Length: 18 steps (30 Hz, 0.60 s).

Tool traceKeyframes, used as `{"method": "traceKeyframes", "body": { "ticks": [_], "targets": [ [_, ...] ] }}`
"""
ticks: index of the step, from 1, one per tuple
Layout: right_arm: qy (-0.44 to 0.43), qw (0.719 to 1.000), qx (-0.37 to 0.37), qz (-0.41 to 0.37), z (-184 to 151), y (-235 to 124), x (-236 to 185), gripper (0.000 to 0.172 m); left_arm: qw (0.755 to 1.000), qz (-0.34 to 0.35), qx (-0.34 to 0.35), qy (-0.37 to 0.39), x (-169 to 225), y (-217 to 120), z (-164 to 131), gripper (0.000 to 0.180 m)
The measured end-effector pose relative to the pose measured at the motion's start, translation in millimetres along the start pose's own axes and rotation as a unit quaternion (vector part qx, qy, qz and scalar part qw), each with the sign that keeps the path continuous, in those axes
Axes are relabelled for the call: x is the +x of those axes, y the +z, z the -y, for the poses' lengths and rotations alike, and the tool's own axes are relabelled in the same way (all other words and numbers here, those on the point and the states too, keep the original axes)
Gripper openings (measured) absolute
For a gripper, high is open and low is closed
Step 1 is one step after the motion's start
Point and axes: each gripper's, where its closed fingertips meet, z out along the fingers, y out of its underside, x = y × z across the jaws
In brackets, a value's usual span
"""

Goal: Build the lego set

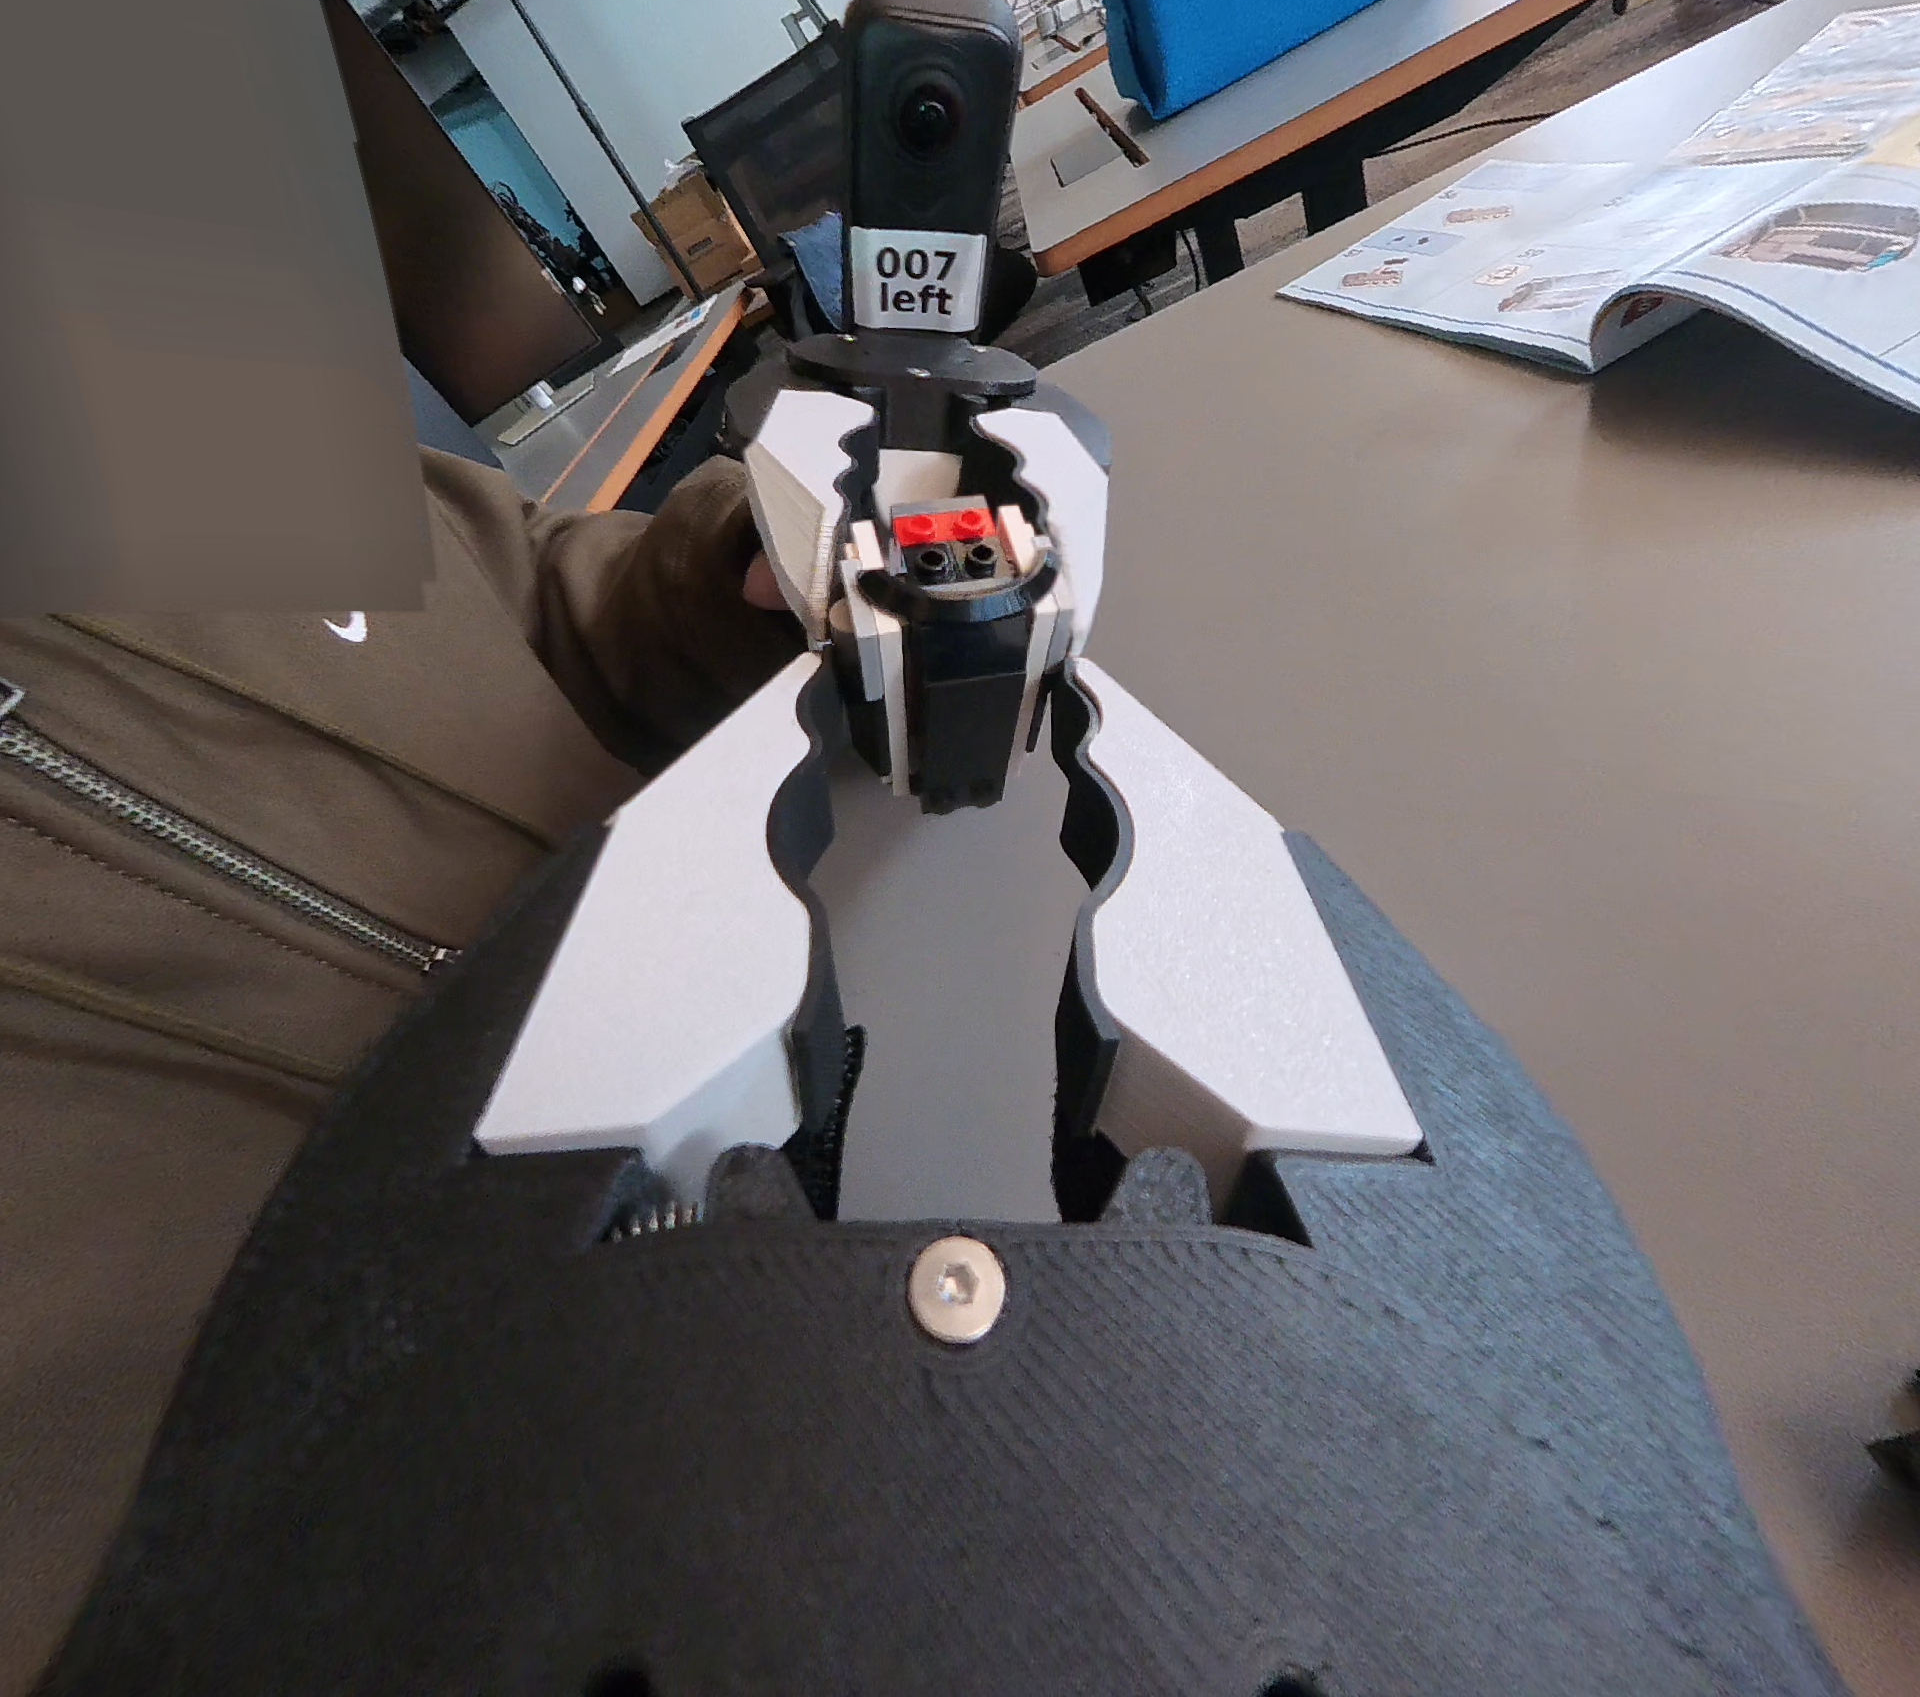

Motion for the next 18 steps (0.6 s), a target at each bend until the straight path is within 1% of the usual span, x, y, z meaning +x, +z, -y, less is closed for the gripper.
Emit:
{"method": "traceKeyframes", "body": {
  "ticks": [8, 18],
  "targets": [
    [-0.021, 1.000, 0.001, -0.007, 3.0, -0.2, -2.8, 0.042, 0.999, 0.008, 0.010, 0.032, 1.5, -0.1, 2.6, 0.039],
    [-0.025, 1.000, 0.000, -0.007, 3.2, 0.0, -3.9, 0.042, 0.999, 0.010, 0.021, 0.027, 2.1, -0.7, 2.8, 0.038]
  ]
}}
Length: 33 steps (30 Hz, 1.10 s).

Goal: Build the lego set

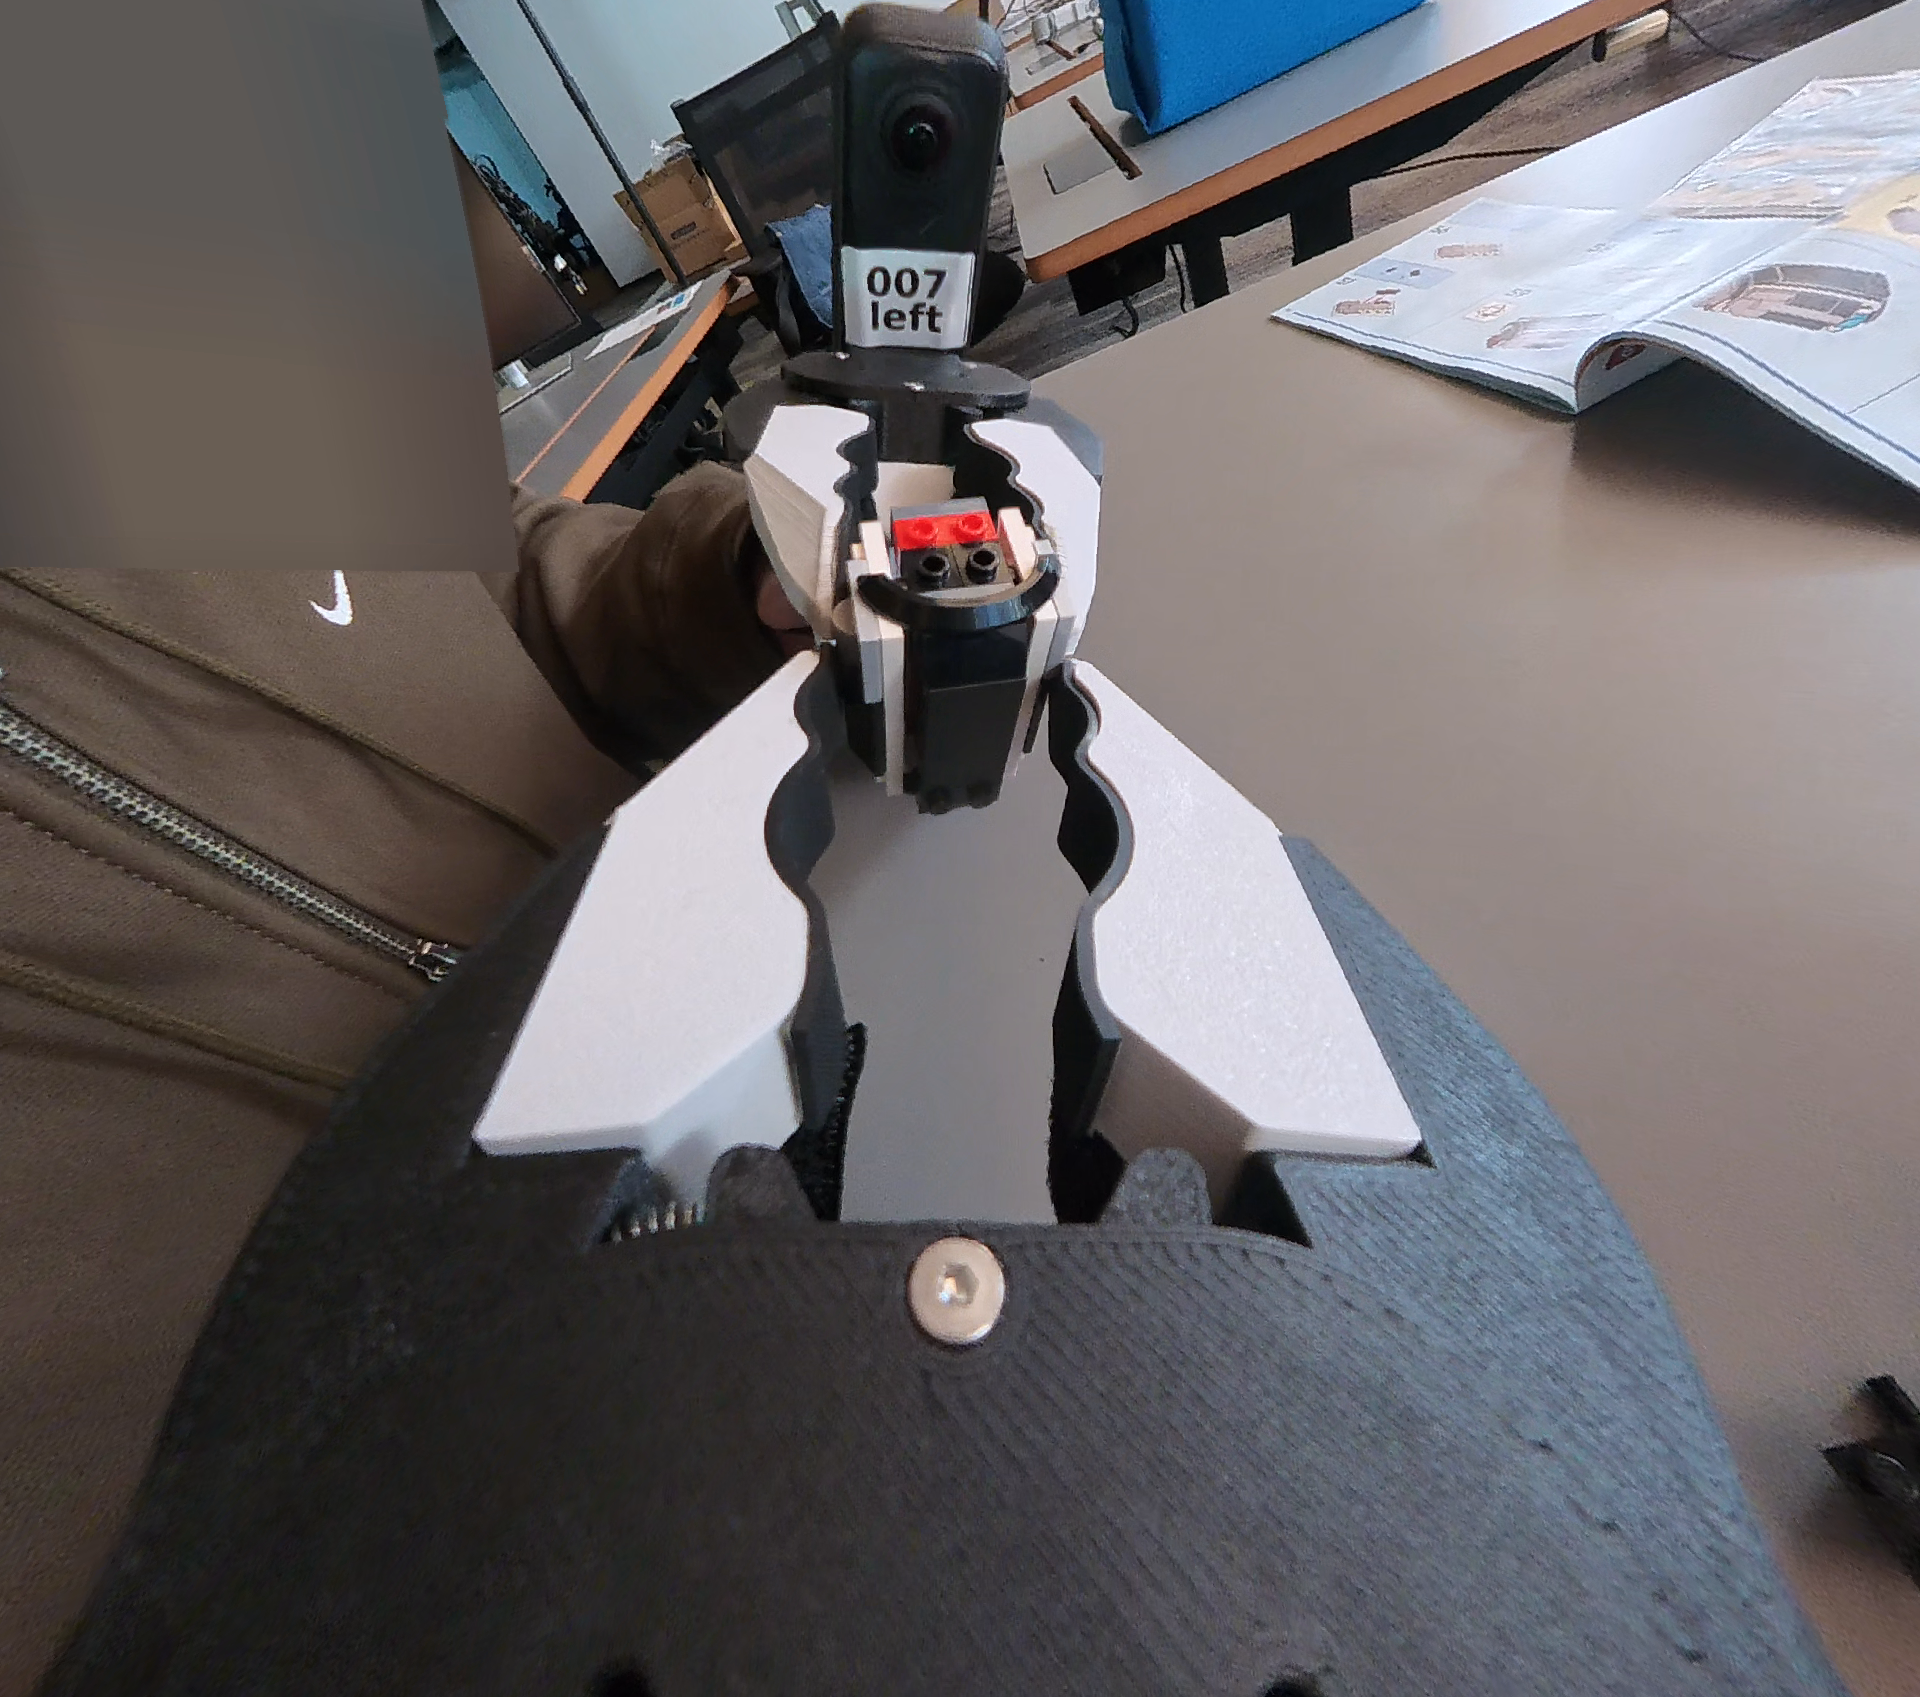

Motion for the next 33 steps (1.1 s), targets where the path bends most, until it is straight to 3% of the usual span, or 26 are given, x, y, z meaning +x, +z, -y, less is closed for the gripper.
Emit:
{"method": "traceKeyframes", "body": {
  "ticks": [12, 16, 28, 33],
  "targets": [
    [-0.005, 1.000, -0.010, -0.012, -2, 0, 3, 0.042, 1.000, -0.013, 0.005, -0.023, 0, 0, -2, 0.039],
    [-0.025, 0.999, -0.030, -0.037, -7, 1, 9, 0.042, 1.000, -0.015, 0.000, -0.015, 1, 2, -5, 0.054],
    [-0.062, 0.993, -0.071, -0.068, -21, 8, 15, 0.042, 0.999, 0.009, -0.041, 0.030, -12, -1, -12, 0.041],
    [-0.042, 0.996, -0.035, -0.069, -10, 8, 15, 0.041, 1.000, -0.008, -0.004, -0.001, -13, -5, -2, 0.040]
  ]
}}
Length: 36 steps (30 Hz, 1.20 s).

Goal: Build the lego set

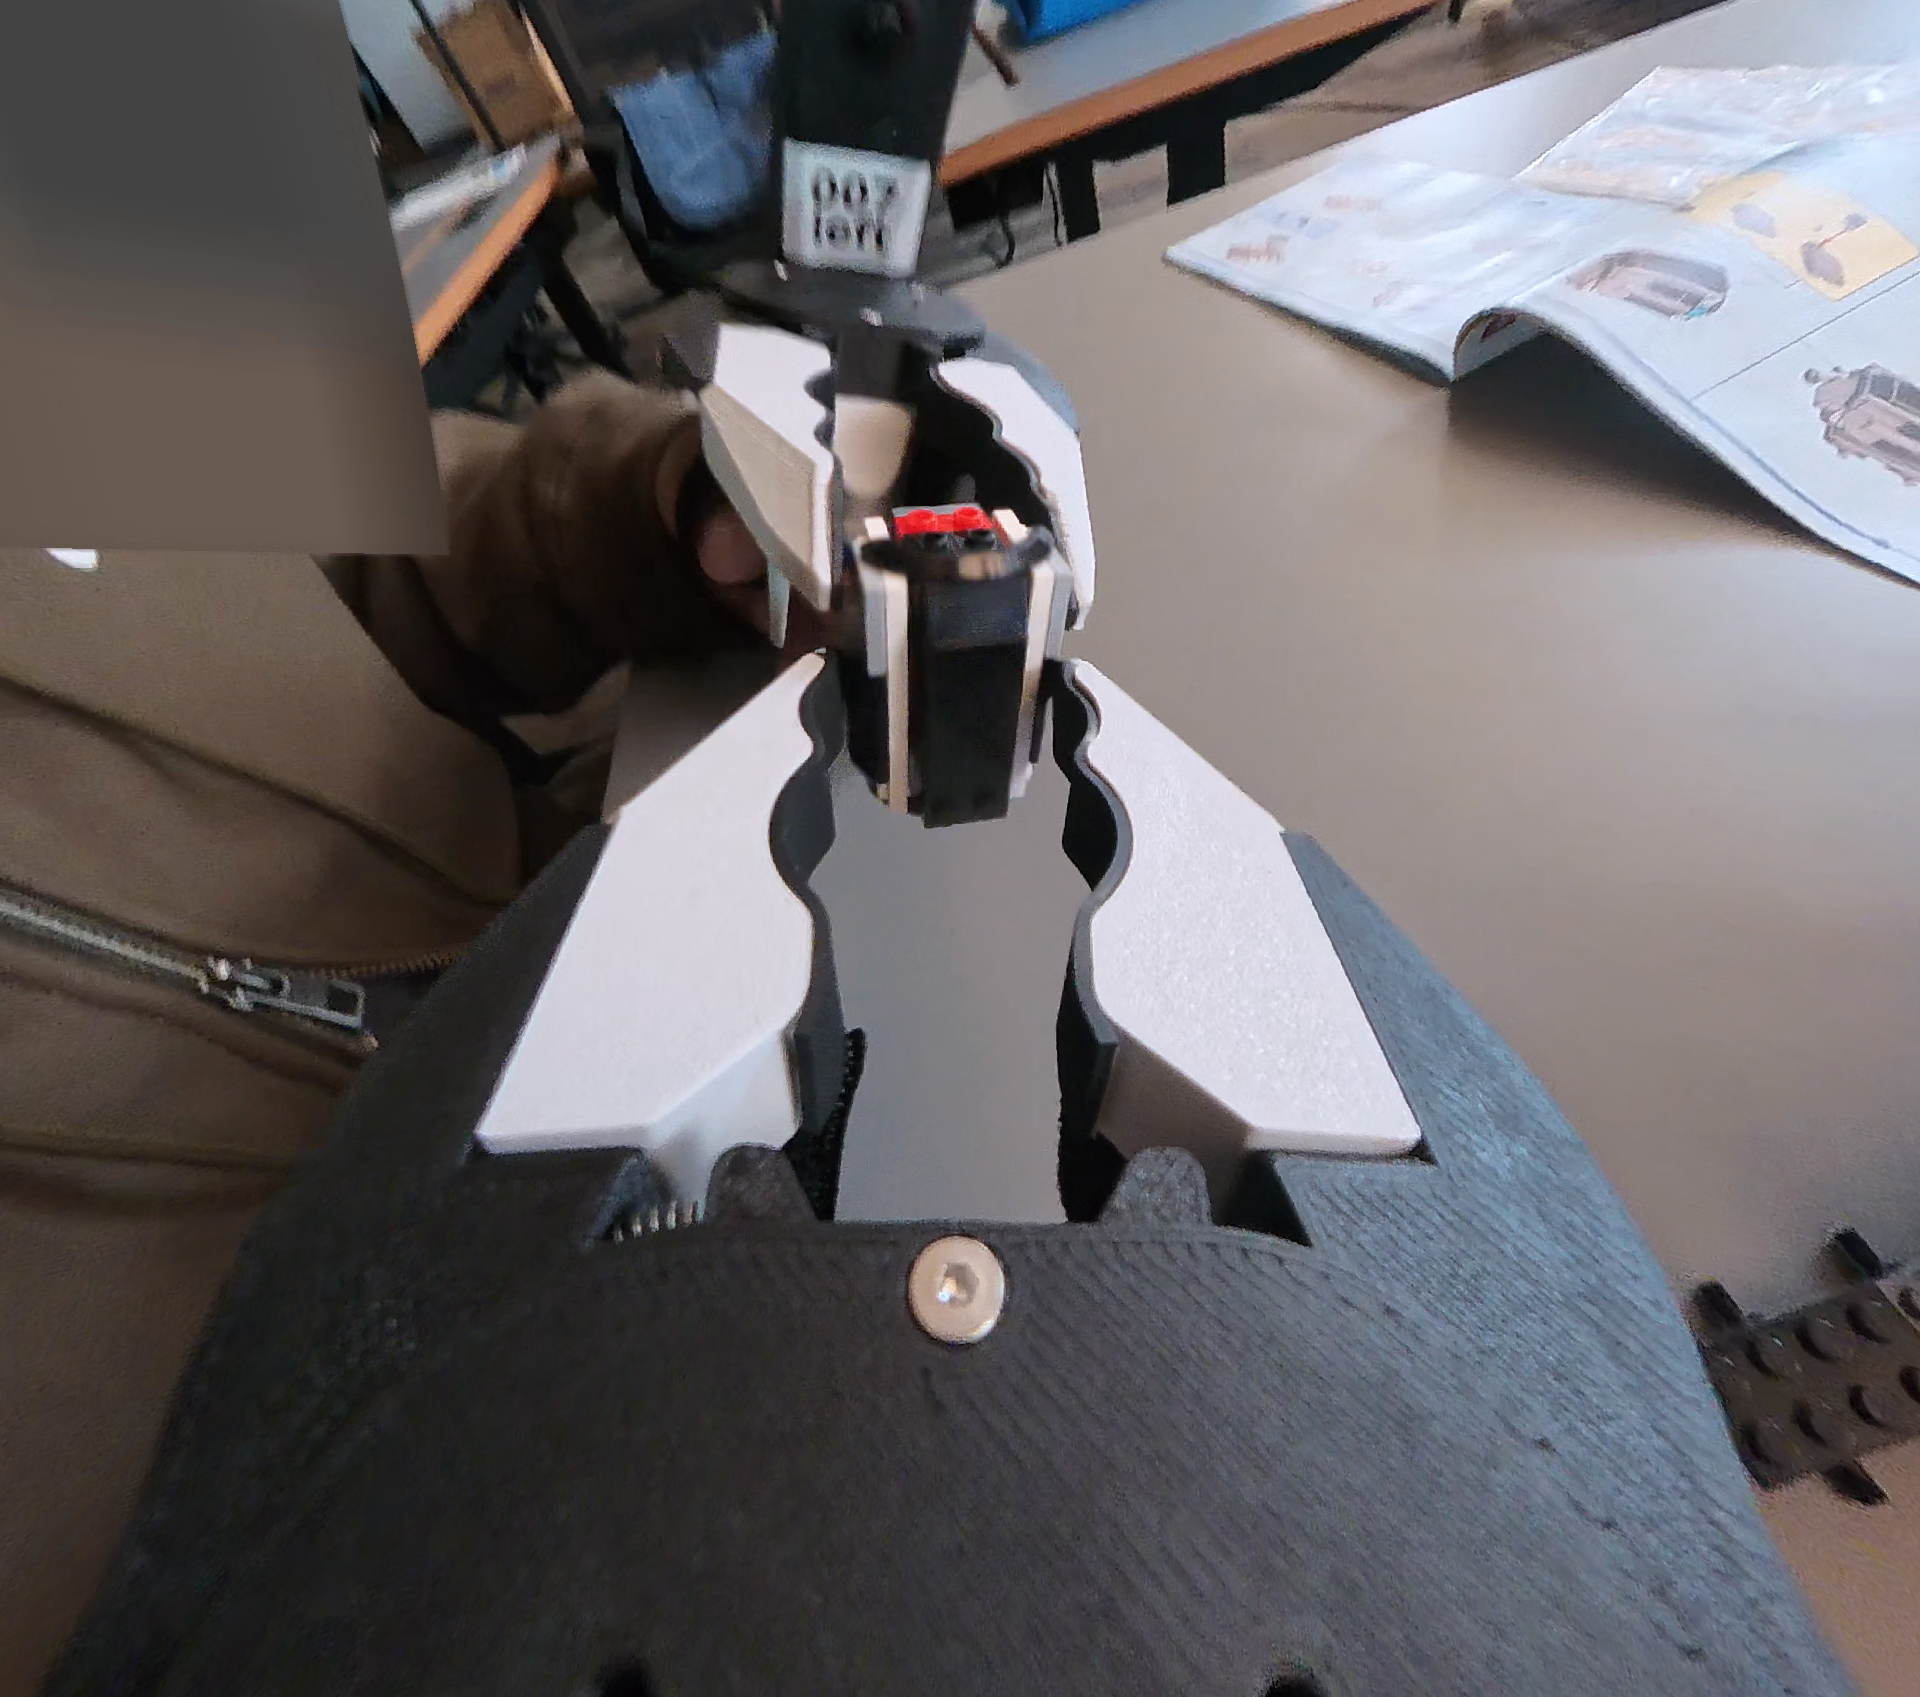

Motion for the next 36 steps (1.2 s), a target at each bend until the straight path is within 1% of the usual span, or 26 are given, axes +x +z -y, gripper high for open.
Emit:
{"method": "traceKeyframes", "body": {
  "ticks": [4, 7, 19, 26, 29, 31, 33, 36],
  "targets": [
    [0.031, 0.998, 0.043, 0.020, 14, 0, -4, 0.041, 0.998, -0.030, 0.048, -0.024, 4, -7, 14, 0.040],
    [0.045, 0.997, 0.062, 0.031, 19, 1, -6, 0.041, 0.995, -0.049, 0.075, -0.037, 6, -11, 21, 0.040],
    [0.076, 0.991, 0.093, 0.053, 24, 1, -8, 0.040, 0.989, -0.070, 0.124, -0.046, 8, -22, 33, 0.040],
    [0.040, 0.995, 0.087, 0.040, 22, 2, -11, 0.040, 0.989, -0.078, 0.117, -0.033, 14, -21, 30, 0.041],
    [0.030, 0.995, 0.087, 0.029, 22, 0, -9, 0.040, 0.992, -0.076, 0.101, -0.023, 17, -18, 25, 0.049],
    [0.025, 0.995, 0.089, 0.025, 23, -1, -8, 0.040, 0.993, -0.070, 0.090, -0.016, 17, -15, 22, 0.051],
    [0.019, 0.996, 0.089, 0.020, 23, -2, -7, 0.040, 0.994, -0.064, 0.083, -0.013, 16, -12, 20, 0.050],
    [0.004, 0.996, 0.088, 0.018, 23, -2, -10, 0.040, 0.995, -0.061, 0.083, -0.009, 15, -13, 20, 0.043]
  ]
}}
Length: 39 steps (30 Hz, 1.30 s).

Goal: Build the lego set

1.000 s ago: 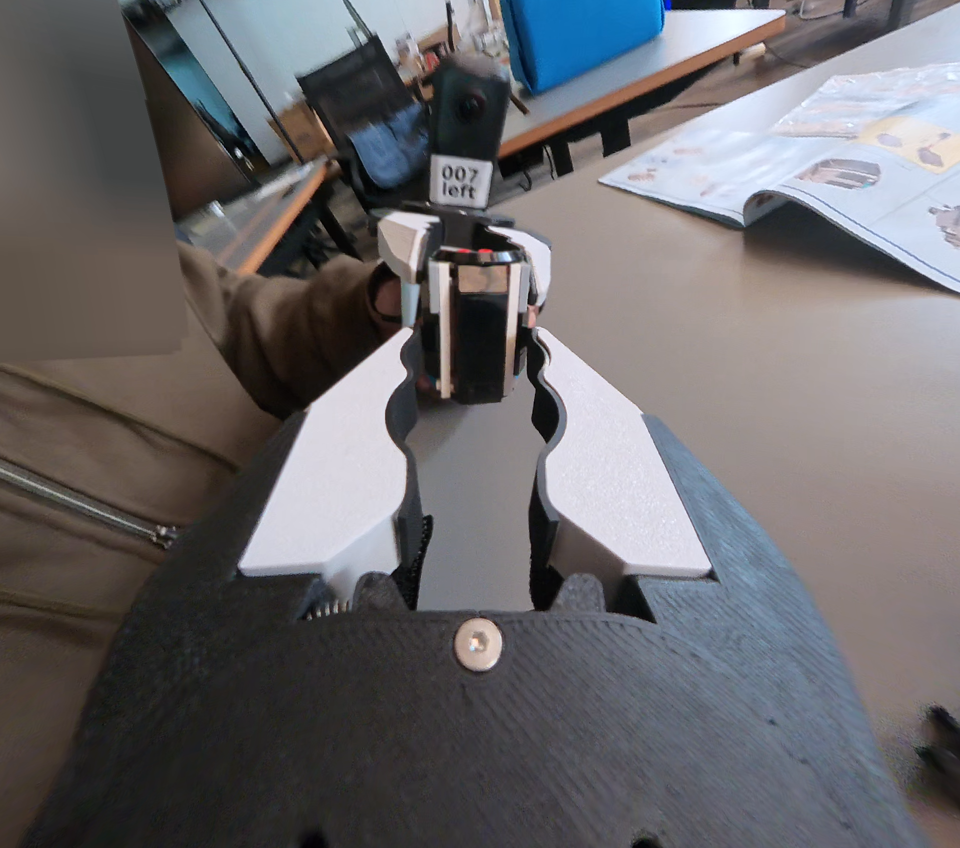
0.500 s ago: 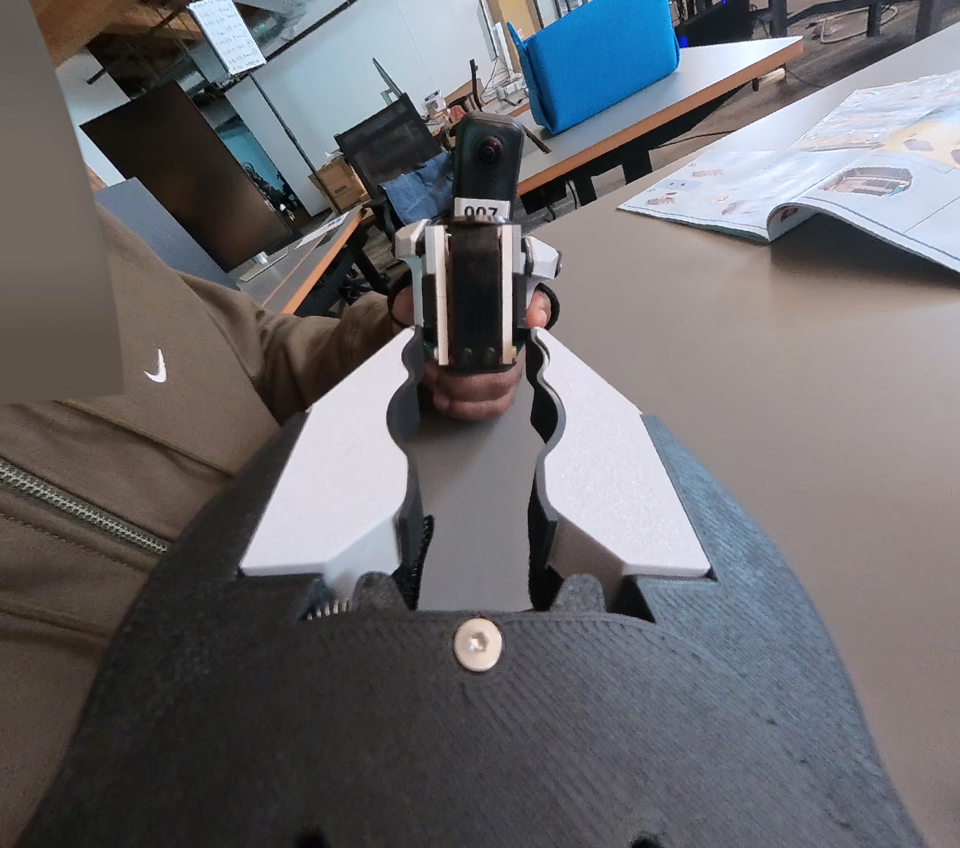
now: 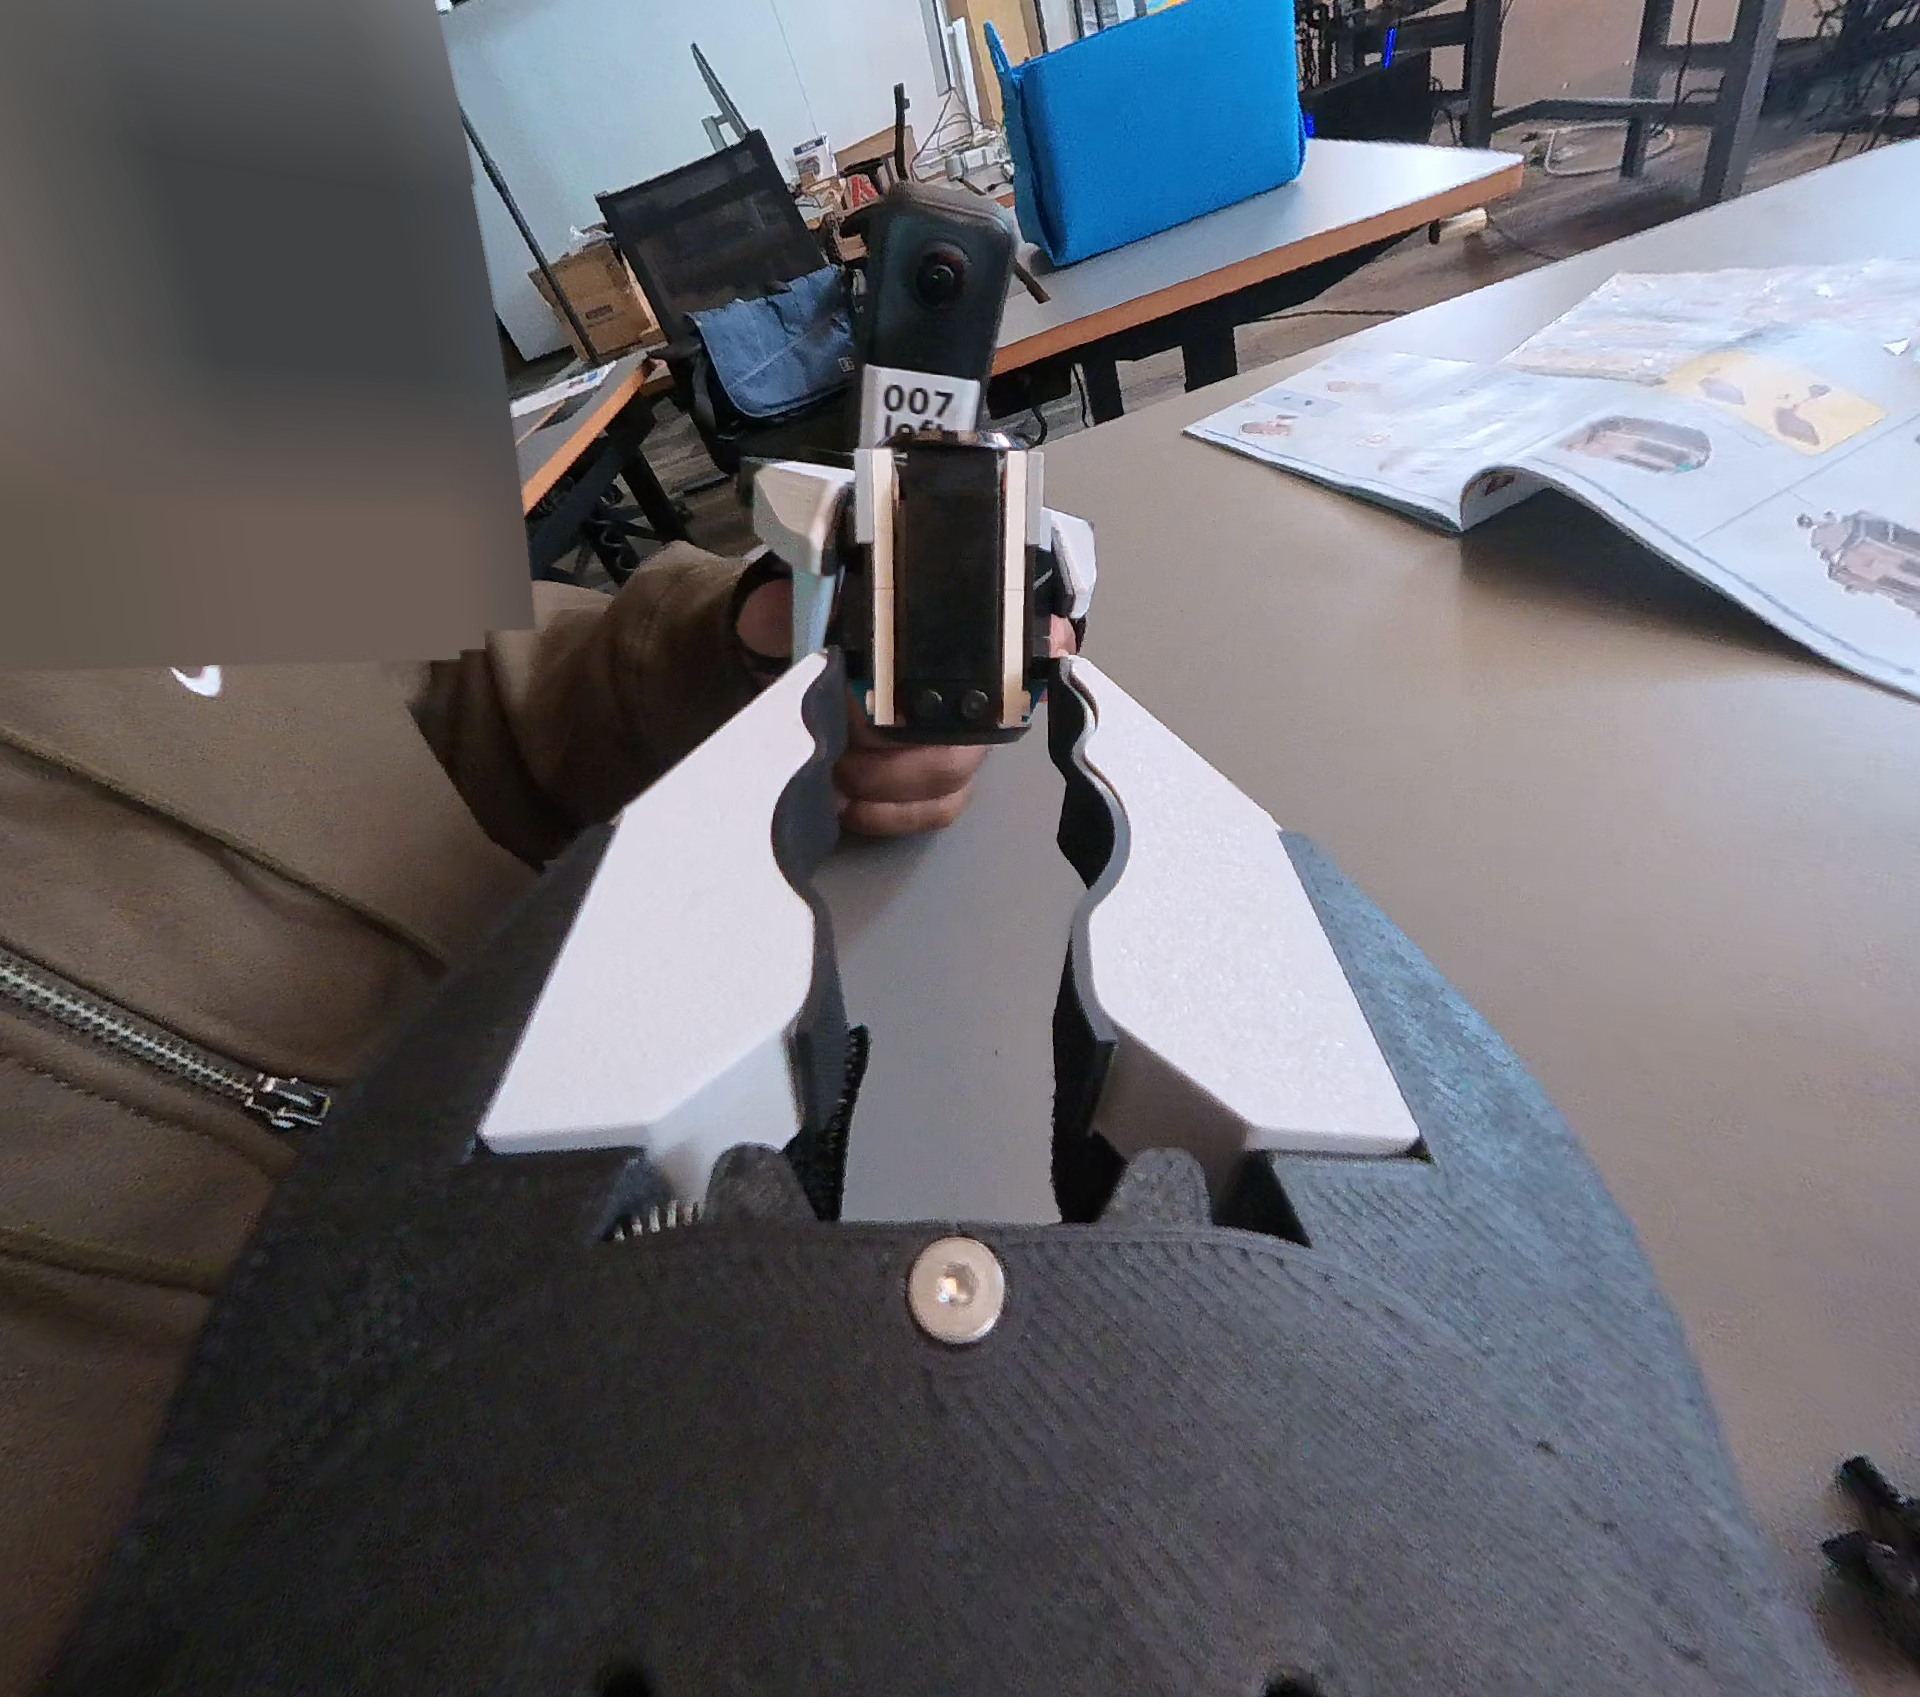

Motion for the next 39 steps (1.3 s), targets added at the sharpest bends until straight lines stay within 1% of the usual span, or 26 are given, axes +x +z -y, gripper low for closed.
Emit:
{"method": "traceKeyframes", "body": {
  "ticks": [6, 10, 25, 32, 35, 36, 37, 39],
  "targets": [
    [-0.023, 1.000, 0.008, 0.002, 3.7, 0.2, -5.3, 0.040, 1.000, -0.010, 0.003, 0.013, 4.0, -1.5, 1.6, 0.042],
    [-0.022, 1.000, 0.017, 0.008, 6.2, -0.8, -7.2, 0.040, 1.000, -0.013, 0.007, 0.020, 6.0, -1.2, 2.8, 0.042],
    [-0.034, 0.999, 0.010, 0.013, 5.2, -2.0, -10.0, 0.040, 0.999, -0.015, -0.004, 0.031, 8.8, -0.2, 1.0, 0.042],
    [-0.071, 0.997, 0.007, -0.009, 3.2, -3.5, -5.3, 0.040, 0.999, -0.004, -0.013, 0.044, 9.1, -3.3, -1.2, 0.045],
    [-0.072, 0.997, 0.010, -0.009, 5.0, -4.8, -4.6, 0.040, 0.999, -0.001, -0.015, 0.049, 8.1, -6.4, -0.8, 0.047],
    [-0.072, 0.997, 0.011, -0.008, 5.6, -5.2, -4.8, 0.040, 0.998, 0.002, -0.018, 0.054, 7.6, -6.9, -1.5, 0.045],
    [-0.072, 0.997, 0.012, -0.008, 6.1, -5.5, -4.7, 0.040, 0.998, 0.005, -0.020, 0.058, 6.9, -7.4, -1.7, 0.039],
    [-0.071, 0.997, 0.013, -0.006, 6.4, -5.4, -5.2, 0.040, 0.998, 0.008, -0.020, 0.056, 5.5, -7.9, -1.1, 0.038]
  ]
}}
